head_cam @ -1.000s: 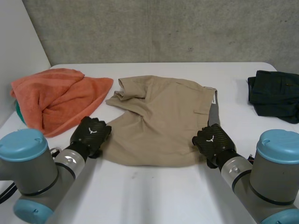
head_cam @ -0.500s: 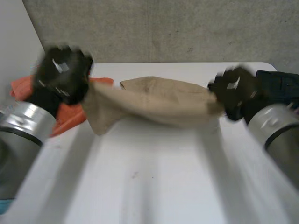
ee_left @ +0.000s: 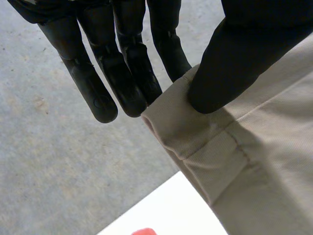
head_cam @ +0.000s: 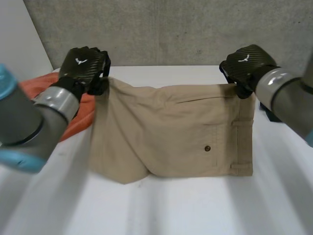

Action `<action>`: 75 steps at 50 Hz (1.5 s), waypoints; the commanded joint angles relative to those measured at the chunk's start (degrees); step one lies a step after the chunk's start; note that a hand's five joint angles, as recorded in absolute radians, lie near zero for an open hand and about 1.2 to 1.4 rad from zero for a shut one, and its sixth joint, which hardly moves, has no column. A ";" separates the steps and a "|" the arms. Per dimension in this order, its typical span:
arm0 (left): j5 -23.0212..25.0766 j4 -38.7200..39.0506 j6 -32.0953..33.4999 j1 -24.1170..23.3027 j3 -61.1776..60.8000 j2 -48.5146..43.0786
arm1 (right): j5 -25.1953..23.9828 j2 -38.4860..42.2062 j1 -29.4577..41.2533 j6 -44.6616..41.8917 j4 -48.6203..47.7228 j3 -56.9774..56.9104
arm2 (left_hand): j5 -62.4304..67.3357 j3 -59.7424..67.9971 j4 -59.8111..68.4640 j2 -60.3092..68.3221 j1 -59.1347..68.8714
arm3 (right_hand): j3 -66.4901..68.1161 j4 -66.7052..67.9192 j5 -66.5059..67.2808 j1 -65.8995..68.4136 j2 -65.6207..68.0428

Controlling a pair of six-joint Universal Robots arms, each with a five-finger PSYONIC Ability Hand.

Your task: Fold the laundry.

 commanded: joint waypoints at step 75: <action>-3.57 -18.04 15.13 -6.62 -13.93 13.70 | -2.15 -14.99 -0.47 12.92 -6.29 36.87 | 13.64 11.65 11.22 11.35 13.56 | -57.11 -57.51 -56.51 -52.32 -56.30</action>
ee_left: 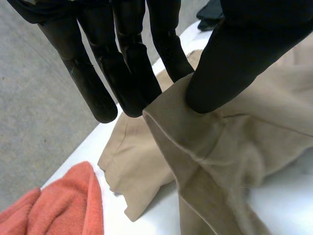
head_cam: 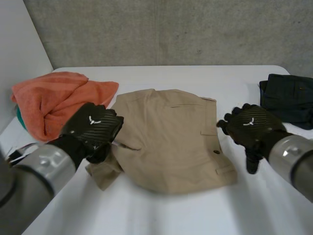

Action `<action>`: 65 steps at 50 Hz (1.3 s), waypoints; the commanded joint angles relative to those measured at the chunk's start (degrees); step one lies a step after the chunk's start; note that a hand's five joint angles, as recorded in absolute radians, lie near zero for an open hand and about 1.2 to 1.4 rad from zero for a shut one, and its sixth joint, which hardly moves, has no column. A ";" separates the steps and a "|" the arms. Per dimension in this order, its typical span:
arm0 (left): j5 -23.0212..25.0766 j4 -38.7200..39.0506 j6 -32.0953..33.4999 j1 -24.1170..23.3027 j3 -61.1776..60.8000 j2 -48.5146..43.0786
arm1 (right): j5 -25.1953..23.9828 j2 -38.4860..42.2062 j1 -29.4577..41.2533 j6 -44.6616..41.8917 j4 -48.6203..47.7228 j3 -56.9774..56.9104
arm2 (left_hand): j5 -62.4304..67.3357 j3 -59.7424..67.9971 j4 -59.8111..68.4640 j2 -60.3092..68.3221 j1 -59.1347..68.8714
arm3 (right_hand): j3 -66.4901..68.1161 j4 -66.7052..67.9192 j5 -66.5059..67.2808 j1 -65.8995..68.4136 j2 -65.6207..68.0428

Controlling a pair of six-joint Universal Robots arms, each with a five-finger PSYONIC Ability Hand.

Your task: Fold the laundry.

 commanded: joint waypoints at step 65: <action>-7.57 10.69 0.47 -1.61 27.38 -31.20 | 5.95 22.81 -5.88 -2.99 -9.77 -15.73 | 13.16 11.59 11.21 11.28 13.56 | 65.44 65.12 65.90 66.14 65.97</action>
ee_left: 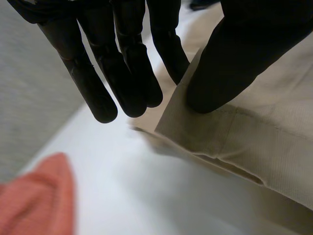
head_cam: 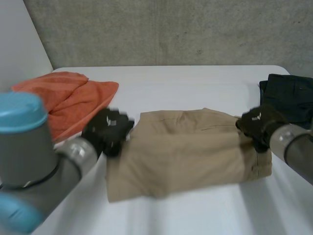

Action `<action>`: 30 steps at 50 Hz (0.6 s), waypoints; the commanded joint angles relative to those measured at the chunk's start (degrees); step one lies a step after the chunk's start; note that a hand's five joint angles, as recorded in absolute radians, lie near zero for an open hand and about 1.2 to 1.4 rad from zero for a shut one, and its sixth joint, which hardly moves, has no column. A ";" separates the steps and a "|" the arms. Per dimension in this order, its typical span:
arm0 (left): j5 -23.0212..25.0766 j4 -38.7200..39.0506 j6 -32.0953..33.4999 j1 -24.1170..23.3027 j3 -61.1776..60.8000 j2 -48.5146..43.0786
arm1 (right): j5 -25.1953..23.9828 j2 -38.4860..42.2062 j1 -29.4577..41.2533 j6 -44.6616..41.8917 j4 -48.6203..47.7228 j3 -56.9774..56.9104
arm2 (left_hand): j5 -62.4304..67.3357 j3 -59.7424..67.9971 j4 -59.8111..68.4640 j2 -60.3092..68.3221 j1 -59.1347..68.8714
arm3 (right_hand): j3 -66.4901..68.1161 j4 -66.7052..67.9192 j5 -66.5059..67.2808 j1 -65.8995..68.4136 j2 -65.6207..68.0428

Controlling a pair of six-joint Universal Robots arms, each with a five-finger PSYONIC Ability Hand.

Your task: Fold the laundry.

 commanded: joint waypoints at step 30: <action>-7.14 17.92 -1.14 -7.23 35.83 -25.43 | 12.22 10.17 2.67 7.17 -21.51 -14.13 | -56.84 -58.42 -58.79 -58.73 -56.44 | -57.39 -58.61 -58.16 -54.00 -57.35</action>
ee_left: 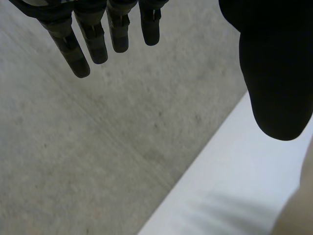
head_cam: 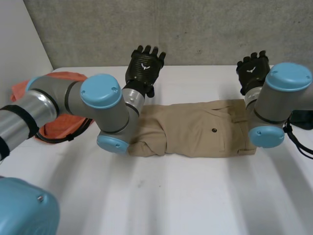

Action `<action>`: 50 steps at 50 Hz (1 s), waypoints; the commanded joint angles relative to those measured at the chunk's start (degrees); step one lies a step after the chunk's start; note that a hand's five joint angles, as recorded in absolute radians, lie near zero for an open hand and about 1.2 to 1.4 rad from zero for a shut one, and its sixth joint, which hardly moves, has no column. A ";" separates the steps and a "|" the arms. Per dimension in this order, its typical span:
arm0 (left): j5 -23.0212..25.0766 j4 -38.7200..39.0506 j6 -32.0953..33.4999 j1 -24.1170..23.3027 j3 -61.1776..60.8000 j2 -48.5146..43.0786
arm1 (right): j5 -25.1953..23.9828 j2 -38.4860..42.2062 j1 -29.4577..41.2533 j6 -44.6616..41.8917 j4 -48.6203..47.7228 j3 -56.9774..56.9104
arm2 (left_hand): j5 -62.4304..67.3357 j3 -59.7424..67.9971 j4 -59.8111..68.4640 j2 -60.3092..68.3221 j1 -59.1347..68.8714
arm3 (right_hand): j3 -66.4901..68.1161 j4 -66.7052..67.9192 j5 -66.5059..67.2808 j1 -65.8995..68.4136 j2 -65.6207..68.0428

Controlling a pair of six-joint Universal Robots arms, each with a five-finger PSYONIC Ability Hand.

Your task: Fold the laundry.

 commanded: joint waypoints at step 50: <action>0.53 3.82 -2.88 -0.19 -45.08 31.55 | -30.02 -20.63 11.74 -13.74 -14.39 36.33 | -2.75 -2.40 -1.74 -2.02 -0.68 | 67.85 67.50 67.30 67.28 67.69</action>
